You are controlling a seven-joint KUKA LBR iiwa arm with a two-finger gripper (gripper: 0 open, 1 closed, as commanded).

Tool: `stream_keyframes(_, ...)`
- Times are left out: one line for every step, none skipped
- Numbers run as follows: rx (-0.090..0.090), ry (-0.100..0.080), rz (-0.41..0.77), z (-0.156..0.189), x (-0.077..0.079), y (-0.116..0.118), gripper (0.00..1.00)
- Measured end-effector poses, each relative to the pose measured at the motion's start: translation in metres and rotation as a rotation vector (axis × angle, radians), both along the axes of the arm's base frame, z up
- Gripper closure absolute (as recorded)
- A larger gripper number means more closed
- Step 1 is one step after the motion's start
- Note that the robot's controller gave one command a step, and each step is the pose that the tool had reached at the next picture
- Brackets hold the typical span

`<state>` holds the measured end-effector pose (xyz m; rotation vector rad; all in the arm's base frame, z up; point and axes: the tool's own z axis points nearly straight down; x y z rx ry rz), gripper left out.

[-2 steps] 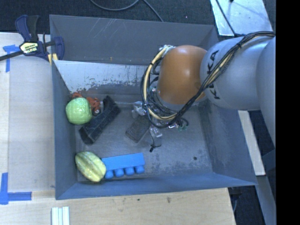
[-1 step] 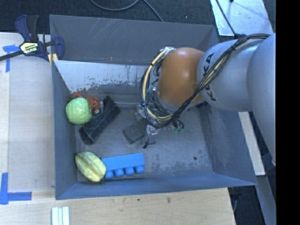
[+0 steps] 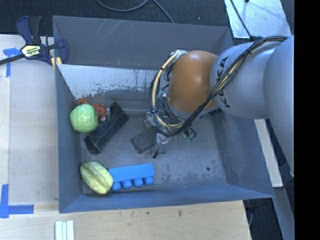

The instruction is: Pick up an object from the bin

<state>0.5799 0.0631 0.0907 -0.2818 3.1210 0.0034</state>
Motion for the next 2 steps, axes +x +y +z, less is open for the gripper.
stream_keyframes(0.000,-0.004,-0.014,0.0046,-0.0063,0.0012,1.00)
stream_keyframes(0.001,-0.002,-0.040,0.0117,-0.0114,0.0044,1.00)
